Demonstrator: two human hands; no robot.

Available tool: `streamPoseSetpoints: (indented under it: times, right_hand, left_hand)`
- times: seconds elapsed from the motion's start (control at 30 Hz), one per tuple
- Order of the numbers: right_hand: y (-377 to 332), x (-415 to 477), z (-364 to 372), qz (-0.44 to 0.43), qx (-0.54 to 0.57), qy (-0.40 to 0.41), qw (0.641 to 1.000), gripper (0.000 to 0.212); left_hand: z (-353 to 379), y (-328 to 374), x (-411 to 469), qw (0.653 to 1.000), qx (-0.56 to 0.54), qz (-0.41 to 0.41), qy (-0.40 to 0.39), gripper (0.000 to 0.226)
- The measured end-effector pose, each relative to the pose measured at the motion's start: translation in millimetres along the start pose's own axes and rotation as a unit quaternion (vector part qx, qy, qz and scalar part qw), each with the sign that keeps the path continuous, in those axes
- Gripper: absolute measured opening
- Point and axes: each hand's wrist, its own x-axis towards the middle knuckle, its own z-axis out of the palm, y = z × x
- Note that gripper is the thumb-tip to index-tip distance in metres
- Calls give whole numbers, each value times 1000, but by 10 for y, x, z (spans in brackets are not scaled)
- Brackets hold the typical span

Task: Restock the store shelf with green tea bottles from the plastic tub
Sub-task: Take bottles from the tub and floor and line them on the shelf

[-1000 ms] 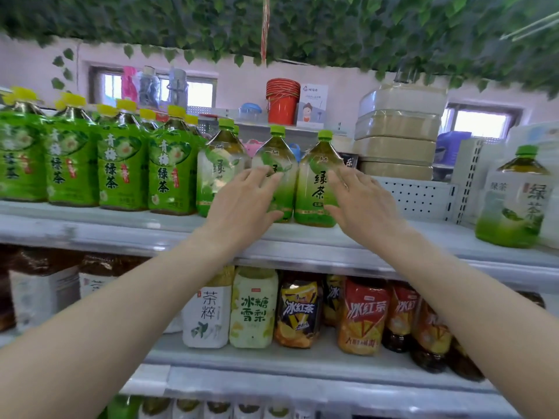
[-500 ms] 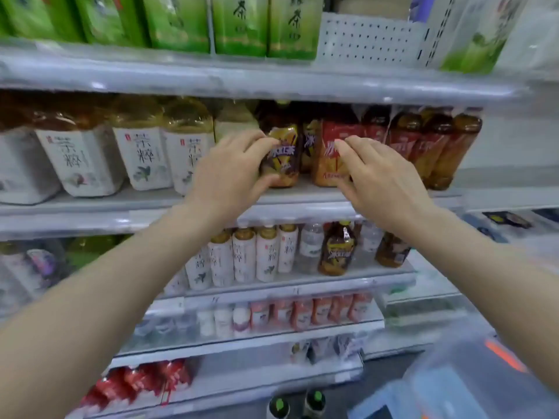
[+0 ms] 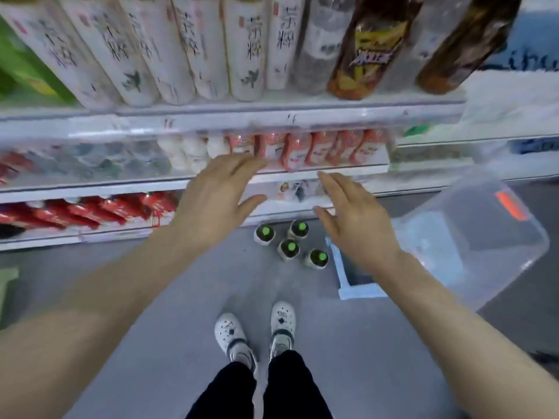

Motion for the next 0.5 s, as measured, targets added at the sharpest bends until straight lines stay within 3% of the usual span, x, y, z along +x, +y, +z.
streamPoseSetpoints:
  times: [0.3,0.5]
  right_hand:
    - [574,-1022,2036,120,99,-156,975,61]
    - [984,-1477,3451,222,132,-260,930,66]
  left_hand:
    - [2173,-454,-806,980,-61,-101,-159,63]
    - [3586,-915,-1282,952,-75,-158,-252,71]
